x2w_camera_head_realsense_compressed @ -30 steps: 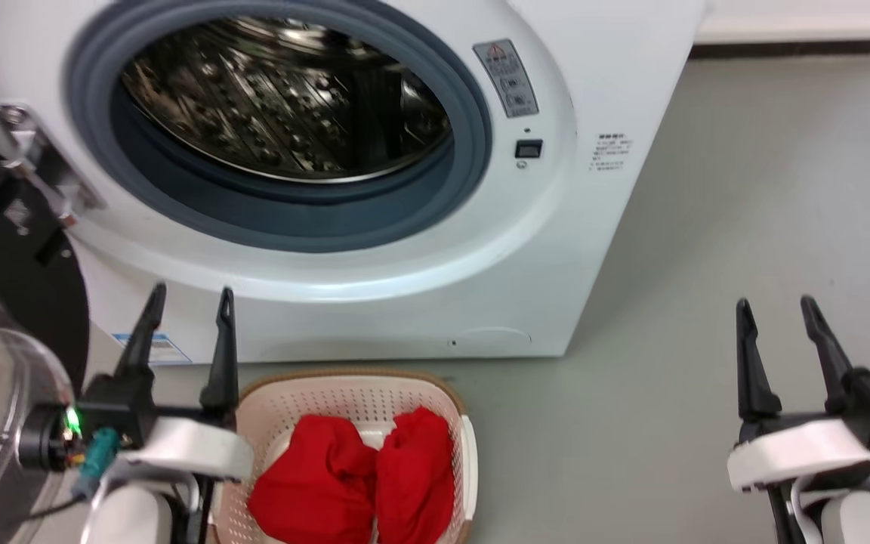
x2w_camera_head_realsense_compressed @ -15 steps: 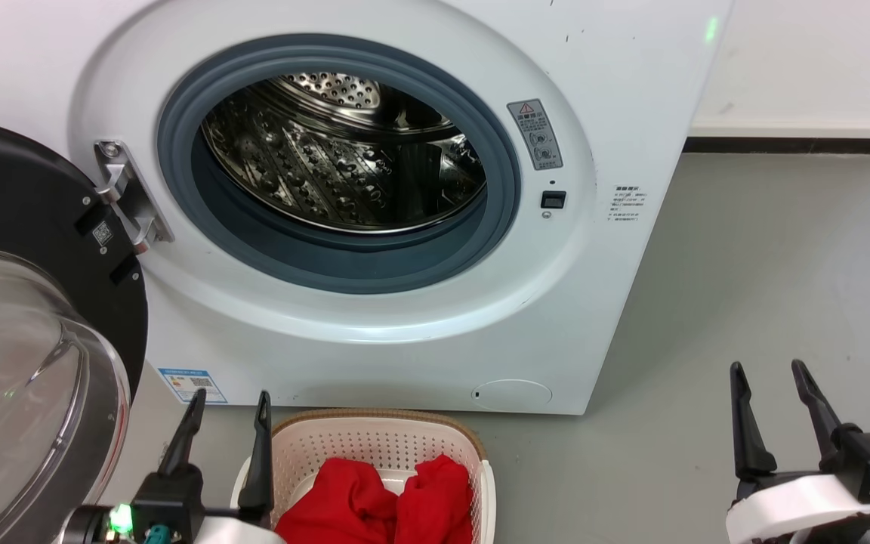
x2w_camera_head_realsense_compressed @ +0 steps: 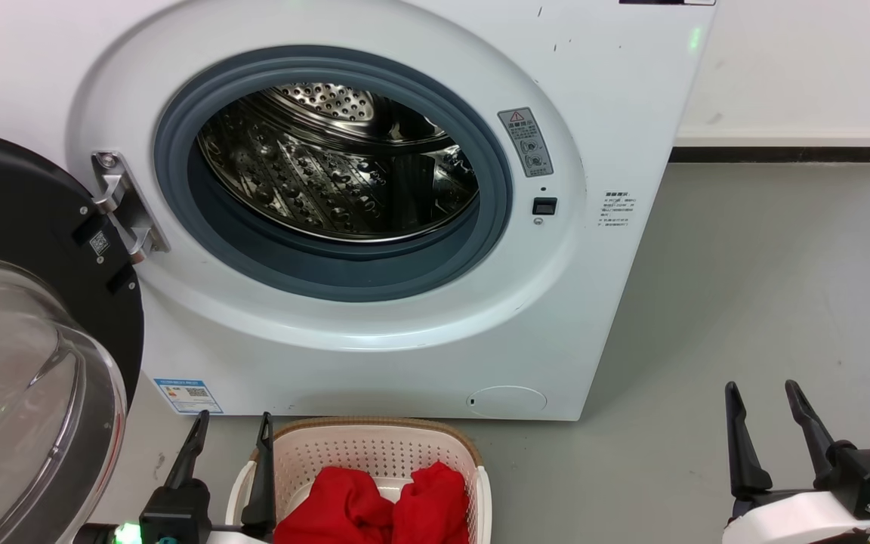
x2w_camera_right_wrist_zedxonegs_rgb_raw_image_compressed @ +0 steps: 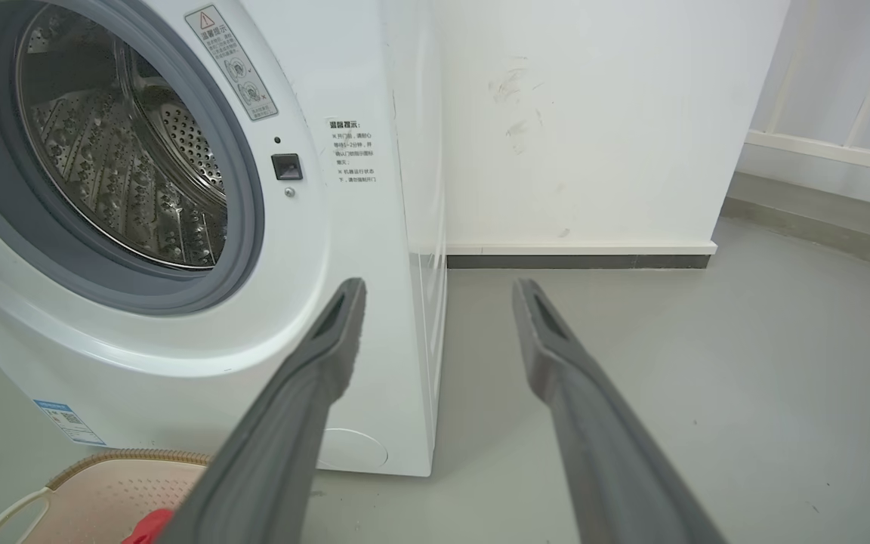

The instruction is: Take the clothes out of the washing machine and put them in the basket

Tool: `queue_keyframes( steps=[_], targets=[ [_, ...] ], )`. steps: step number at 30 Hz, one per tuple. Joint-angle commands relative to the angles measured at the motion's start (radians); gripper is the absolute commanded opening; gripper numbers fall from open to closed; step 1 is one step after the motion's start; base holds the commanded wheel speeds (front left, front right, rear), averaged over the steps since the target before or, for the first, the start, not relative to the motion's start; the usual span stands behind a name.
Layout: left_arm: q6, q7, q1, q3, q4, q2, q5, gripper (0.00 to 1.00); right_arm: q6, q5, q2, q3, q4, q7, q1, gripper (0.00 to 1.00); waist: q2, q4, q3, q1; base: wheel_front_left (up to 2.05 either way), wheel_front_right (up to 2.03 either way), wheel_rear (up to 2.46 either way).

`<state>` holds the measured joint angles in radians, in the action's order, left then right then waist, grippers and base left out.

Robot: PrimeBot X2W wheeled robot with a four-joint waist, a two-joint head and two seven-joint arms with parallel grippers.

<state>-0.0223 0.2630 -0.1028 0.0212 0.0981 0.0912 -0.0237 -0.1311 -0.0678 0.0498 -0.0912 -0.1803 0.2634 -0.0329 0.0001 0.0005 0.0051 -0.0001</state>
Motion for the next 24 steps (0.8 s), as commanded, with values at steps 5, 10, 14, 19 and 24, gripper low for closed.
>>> queue_keyframes(
  steps=[5, 10, 14, 19, 24],
  targets=[
    [0.005, 0.003, 0.015, -0.004, 0.009, -0.002, 0.009, 1.0, 0.001, -0.003, 0.001, 0.006, 0.004, 0.002, -0.005, 1.0, -0.0001, -0.005, 0.003, 0.0001, 0.0, 0.0, 0.0],
    [0.004, 0.003, 0.023, -0.007, 0.016, -0.001, 0.008, 1.0, 0.001, 0.0, 0.001, 0.009, 0.004, 0.002, -0.005, 1.0, -0.0001, -0.005, 0.005, 0.0001, 0.0, 0.0, 0.0],
    [0.009, 0.003, 0.024, -0.011, 0.018, -0.004, 0.006, 1.0, 0.001, 0.0, 0.001, 0.012, 0.004, 0.002, -0.006, 1.0, -0.0001, -0.005, 0.005, 0.0001, 0.0, 0.0, 0.0],
    [0.004, 0.0, 0.01, -0.014, 0.017, -0.007, -0.007, 0.0, 0.0, -0.002, -0.001, 0.013, -0.007, 0.0, -0.003, 0.0, -0.0001, -0.005, 0.005, 0.0001, 0.0, 0.0, 0.0],
    [0.0, -0.021, 0.009, -0.023, 0.057, -0.01, -0.053, 0.0, 0.0, -0.049, -0.004, 0.006, -0.041, -0.017, -0.004, 0.0, -0.0001, -0.005, 0.005, 0.0001, 0.0, 0.0, 0.0]
  ],
)
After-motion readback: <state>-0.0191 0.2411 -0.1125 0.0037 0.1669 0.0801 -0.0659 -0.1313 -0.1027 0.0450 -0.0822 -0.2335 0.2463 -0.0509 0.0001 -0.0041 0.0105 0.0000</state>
